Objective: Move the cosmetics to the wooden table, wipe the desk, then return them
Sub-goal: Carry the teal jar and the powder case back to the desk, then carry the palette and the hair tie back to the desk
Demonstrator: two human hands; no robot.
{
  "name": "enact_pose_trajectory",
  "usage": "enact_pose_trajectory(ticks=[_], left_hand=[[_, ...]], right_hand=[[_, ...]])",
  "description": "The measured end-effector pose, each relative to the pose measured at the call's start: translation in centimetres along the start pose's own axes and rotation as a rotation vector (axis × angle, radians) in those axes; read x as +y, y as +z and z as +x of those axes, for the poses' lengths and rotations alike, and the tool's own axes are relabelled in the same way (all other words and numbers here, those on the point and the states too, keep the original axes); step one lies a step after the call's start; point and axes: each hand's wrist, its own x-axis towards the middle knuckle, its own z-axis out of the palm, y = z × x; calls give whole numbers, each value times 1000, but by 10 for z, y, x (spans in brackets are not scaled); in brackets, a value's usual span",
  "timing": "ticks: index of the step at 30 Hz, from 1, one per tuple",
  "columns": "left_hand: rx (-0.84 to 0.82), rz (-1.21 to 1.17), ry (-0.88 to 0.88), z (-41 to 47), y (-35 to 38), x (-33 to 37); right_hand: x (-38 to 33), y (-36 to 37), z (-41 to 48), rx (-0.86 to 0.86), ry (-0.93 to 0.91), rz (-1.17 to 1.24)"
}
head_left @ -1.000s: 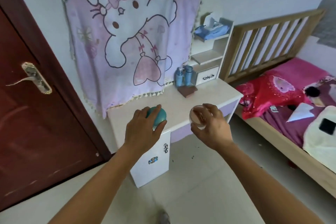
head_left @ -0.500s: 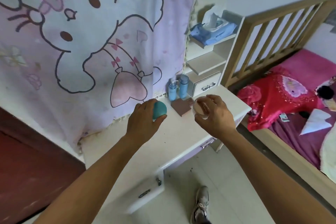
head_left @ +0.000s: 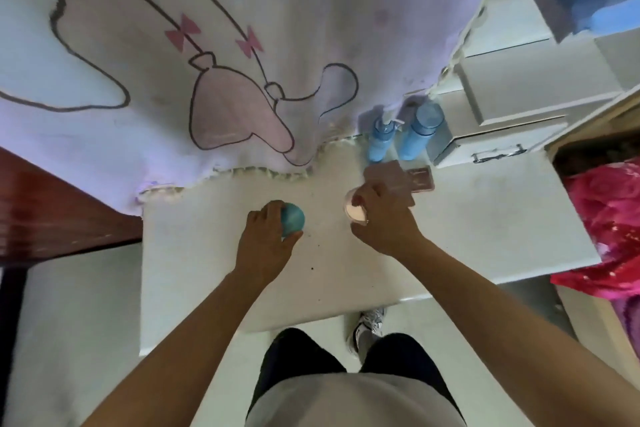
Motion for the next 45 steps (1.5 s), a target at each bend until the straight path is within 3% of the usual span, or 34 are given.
enact_pose_trajectory(ticks=[7, 12, 16, 20, 35, 40, 45], left_hand=[[-34, -1, -105, 26, 34, -10], [-35, 84, 13, 43, 39, -17], [23, 291, 146, 35, 38, -23], [-118, 451, 277, 24, 40, -34], [-258, 429, 217, 89, 16, -19], [21, 316, 182, 68, -19, -19], [301, 368, -34, 6, -52, -27]], right_hand=[[7, 33, 36, -140, -24, 9], [2, 46, 39, -92, -29, -43], [2, 48, 20, -7, -155, -209], [11, 51, 3, -118, -210, -382], [-17, 38, 77, -205, 21, -331], [-23, 10, 55, -14, -26, -283], [-43, 1, 44, 80, -222, -213]])
